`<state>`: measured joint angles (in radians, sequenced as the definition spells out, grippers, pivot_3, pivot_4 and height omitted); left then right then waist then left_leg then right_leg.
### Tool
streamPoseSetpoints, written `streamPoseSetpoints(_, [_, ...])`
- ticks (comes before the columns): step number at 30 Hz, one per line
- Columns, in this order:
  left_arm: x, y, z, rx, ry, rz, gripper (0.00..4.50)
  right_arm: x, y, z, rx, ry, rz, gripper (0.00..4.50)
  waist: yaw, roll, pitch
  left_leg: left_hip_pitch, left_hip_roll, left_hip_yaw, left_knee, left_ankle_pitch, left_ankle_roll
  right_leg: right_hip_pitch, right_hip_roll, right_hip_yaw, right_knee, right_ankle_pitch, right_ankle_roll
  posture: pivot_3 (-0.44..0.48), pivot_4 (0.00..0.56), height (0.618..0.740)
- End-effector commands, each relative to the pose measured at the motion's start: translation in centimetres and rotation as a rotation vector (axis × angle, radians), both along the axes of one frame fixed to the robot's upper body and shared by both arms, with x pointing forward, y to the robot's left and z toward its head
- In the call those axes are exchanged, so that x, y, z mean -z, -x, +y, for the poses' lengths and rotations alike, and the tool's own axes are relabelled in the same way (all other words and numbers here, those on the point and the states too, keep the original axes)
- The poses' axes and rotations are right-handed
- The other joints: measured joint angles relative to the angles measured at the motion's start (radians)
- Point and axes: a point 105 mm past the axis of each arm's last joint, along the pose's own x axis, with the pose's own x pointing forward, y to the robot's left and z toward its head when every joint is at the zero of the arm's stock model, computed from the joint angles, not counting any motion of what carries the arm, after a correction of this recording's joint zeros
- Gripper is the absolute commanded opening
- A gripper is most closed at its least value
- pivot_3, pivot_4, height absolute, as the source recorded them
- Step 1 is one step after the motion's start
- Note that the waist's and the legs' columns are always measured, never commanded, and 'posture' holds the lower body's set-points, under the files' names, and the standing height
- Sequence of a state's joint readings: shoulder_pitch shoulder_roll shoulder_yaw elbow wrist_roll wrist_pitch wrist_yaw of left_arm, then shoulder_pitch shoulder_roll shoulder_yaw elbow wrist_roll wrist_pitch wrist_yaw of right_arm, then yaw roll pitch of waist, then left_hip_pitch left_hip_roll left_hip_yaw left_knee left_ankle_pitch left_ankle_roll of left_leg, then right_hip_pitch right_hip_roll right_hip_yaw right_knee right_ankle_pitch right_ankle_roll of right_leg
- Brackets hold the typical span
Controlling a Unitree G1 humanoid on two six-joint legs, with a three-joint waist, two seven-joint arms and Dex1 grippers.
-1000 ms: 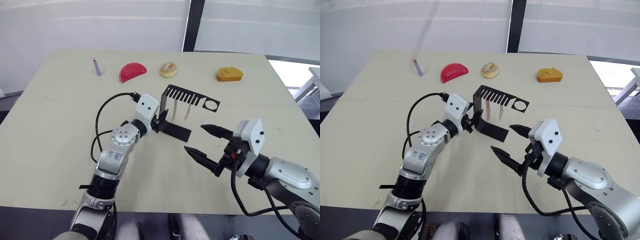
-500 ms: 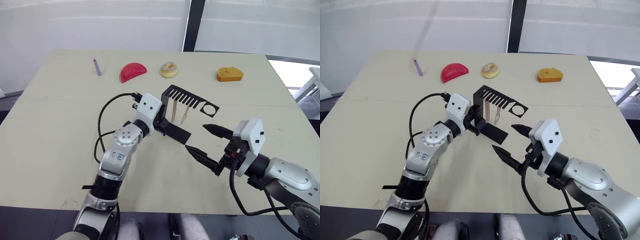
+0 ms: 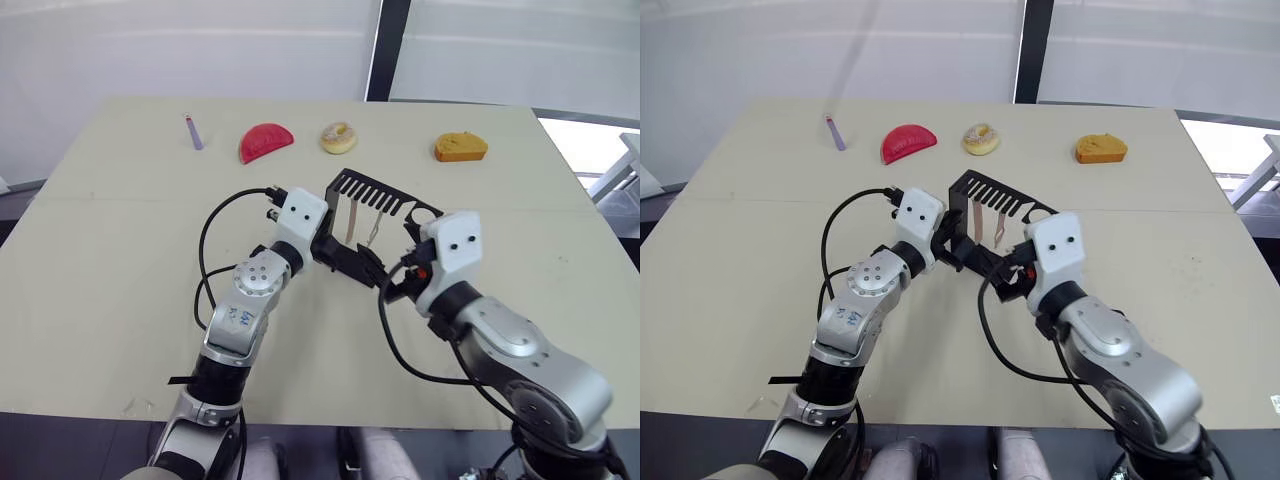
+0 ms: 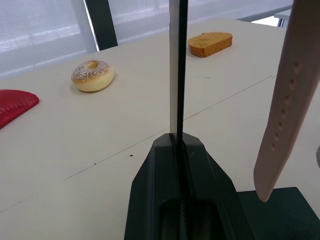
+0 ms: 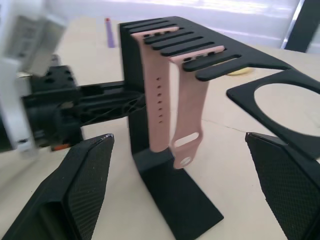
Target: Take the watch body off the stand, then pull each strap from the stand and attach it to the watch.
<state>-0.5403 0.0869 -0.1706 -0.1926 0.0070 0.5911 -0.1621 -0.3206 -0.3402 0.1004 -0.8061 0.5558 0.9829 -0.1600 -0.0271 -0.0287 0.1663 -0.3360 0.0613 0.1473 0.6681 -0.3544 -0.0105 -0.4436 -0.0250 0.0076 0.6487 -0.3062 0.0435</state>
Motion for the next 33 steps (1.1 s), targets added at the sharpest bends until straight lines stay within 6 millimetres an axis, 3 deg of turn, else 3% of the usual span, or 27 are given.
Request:
streamPoseSetpoints(1, [-0.8, 0.3, -0.2, -0.004, 0.006, -0.029, 0.02, -0.4, -1.3, -0.5, 0.116, -0.025, -0.021, 4.5, 0.0, 0.0, 0.0, 0.0, 0.0, 0.0, 0.0, 0.0, 0.0, 0.0, 0.0, 0.0, 0.001, 0.0, 0.0, 0.0, 0.15, 0.737])
streamPoseSetpoints(7, [-0.9, 0.2, -0.1, -0.014, 0.009, -0.028, 0.02, -0.4, -2.1, 0.0, 0.149, -0.036, -0.037, 4.5, -0.001, 0.0, 0.0, 0.0, 0.0, 0.0, 0.0, 0.0, 0.0, -0.001, 0.0, 0.0, 0.001, 0.0, 0.0, 0.0, 0.15, 0.737])
streamPoseSetpoints(8, [-0.8, 0.2, -0.1, -0.017, 0.01, -0.027, 0.01, -0.5, -2.2, 0.0, 0.152, -0.031, -0.043, 4.23, -0.001, 0.0, 0.0, 0.0, 0.0, 0.0, 0.0, 0.001, 0.0, -0.001, 0.0, 0.0, 0.001, 0.0, 0.0, 0.0, 0.15, 0.737])
streamPoseSetpoints(11, [-0.8, 0.2, 0.1, -0.023, 0.011, -0.025, 0.0, -0.6, -2.3, 0.1, 0.156, -0.017, -0.061, 3.17, -0.001, 0.0, 0.0, 0.0, 0.0, 0.0, 0.0, 0.001, 0.0, -0.001, 0.0, 0.0, 0.002, 0.0, 0.0, 0.0, 0.15, 0.737])
streamPoseSetpoints(17, [-0.8, 0.1, 0.0, -0.026, 0.015, -0.024, 0.0, -0.7, -2.3, 1.0, 0.116, 0.002, -0.081, 0.07, -0.002, 0.0, 0.0, 0.0, 0.0, 0.0, 0.0, 0.001, 0.0, -0.001, 0.0, 0.0, 0.002, 0.0, 0.0, 0.0, 0.15, 0.737])
streamPoseSetpoints(33, [-0.9, -0.1, 0.0, -0.025, 0.013, -0.026, 0.0, -2.2, -0.2, 1.0, 0.04, 0.155, -0.216, 0.03, -0.001, 0.0, 0.0, 0.0, -0.001, 0.0, 0.0, 0.001, 0.0, -0.001, 0.0, 0.0, 0.002, 0.0, 0.0, 0.0, 0.15, 0.737])
